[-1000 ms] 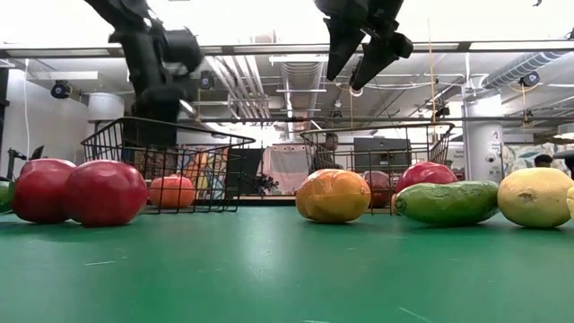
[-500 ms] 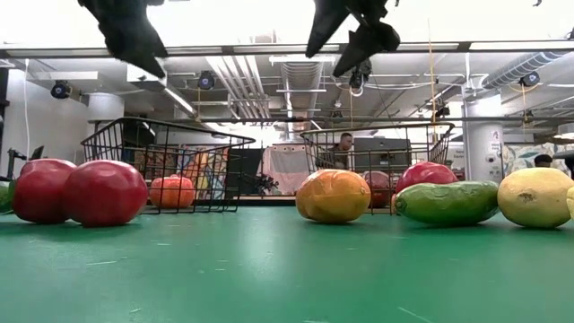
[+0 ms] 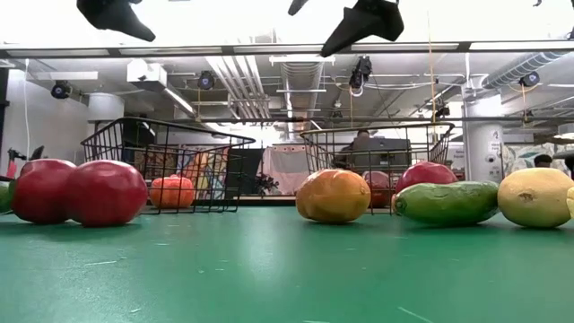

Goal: Sort produce into baskets
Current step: Put the brown potato into the black wire basket

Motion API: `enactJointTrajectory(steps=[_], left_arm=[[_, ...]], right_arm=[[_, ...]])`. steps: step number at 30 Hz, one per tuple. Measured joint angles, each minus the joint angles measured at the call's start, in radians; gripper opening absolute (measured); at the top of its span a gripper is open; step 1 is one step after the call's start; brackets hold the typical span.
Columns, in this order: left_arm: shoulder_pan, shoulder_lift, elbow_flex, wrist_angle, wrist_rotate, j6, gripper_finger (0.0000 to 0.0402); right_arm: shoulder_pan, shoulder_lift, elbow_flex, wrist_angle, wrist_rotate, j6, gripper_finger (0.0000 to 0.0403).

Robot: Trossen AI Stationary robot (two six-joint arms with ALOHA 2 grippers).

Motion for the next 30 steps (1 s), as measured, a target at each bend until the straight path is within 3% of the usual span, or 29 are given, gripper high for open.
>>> enactJointTrajectory(steps=[8,20,30], left_arm=[[-0.009,0.058,0.0,0.02,-0.016,-0.008,0.038],[-0.011,0.022,0.0,-0.035,-0.009,-0.008,0.038],[-0.011,-0.004,0.0,-0.067,-0.016,0.018,0.038]], right_arm=[[0.038,0.141,0.121,-0.038,-0.097,0.026,0.0325],[0.049,0.408,0.498,-0.529,-0.092,0.099,0.0325],[0.046,0.514,0.523,-0.592,-0.092,0.208,0.0325]])
